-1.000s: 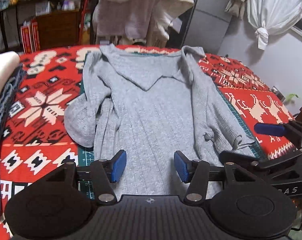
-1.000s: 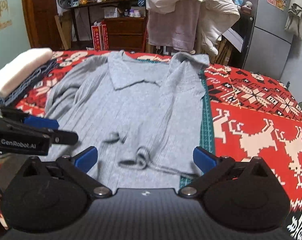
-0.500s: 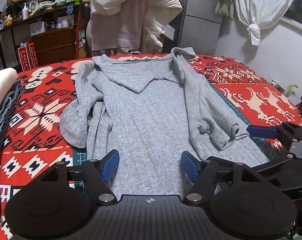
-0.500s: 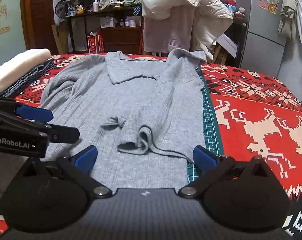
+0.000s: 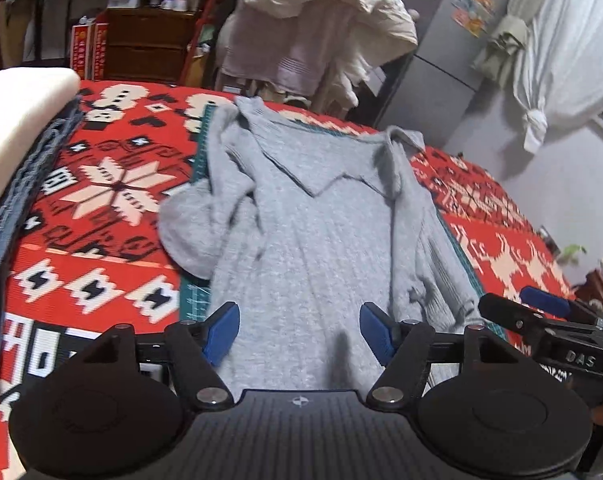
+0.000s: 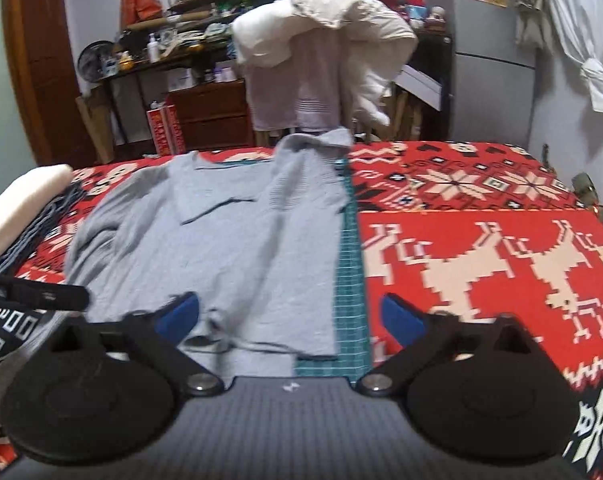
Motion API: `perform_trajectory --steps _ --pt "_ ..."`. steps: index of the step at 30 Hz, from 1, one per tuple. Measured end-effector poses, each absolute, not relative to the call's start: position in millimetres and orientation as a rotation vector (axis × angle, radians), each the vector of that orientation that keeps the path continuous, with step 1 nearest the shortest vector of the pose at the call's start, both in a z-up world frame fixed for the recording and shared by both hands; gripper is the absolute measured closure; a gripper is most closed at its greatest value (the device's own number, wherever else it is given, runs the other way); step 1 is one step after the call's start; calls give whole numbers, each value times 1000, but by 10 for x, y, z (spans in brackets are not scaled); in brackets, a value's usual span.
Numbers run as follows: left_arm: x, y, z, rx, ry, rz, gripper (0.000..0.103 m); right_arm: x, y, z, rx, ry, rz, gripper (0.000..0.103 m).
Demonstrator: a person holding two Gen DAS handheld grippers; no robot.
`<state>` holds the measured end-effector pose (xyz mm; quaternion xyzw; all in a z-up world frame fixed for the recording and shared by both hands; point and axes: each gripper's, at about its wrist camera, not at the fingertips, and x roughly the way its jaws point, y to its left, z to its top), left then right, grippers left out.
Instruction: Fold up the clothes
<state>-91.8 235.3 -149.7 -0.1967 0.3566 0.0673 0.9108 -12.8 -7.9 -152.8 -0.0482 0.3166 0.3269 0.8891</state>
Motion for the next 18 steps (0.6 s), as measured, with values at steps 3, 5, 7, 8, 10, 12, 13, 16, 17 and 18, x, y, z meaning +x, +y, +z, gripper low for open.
perform_trajectory --steps 3,5,7,8,10,12,13,16,17,18 --pt "-963 2400 -1457 -409 720 148 39 10 -127 -1562 -60 707 642 59" --pt "-986 2427 -1445 -414 717 160 39 73 -128 -1594 -59 728 634 73" --pt "-1006 2465 -1443 -425 719 164 39 85 -100 -1625 -76 738 622 76" --pt "-1010 2481 -1443 -427 720 168 39 86 -79 -1640 -86 746 624 78" --pt "-1023 2514 -1442 -428 720 177 39 79 -40 -1677 -107 763 619 82" --pt "-1042 2559 -1439 -435 717 189 39 63 -13 -1705 -132 766 609 88" --pt "-1049 2579 -1439 -441 715 194 39 46 1 -1712 -145 759 604 89" --pt "-1065 2637 -1435 -454 715 210 39 34 12 -1720 -140 758 599 101" --pt "-1070 2653 -1428 -454 715 215 40 50 0 -1714 -145 755 587 101" --pt "-1075 2670 -1413 -451 712 218 40 65 -11 -1707 -151 752 576 101"
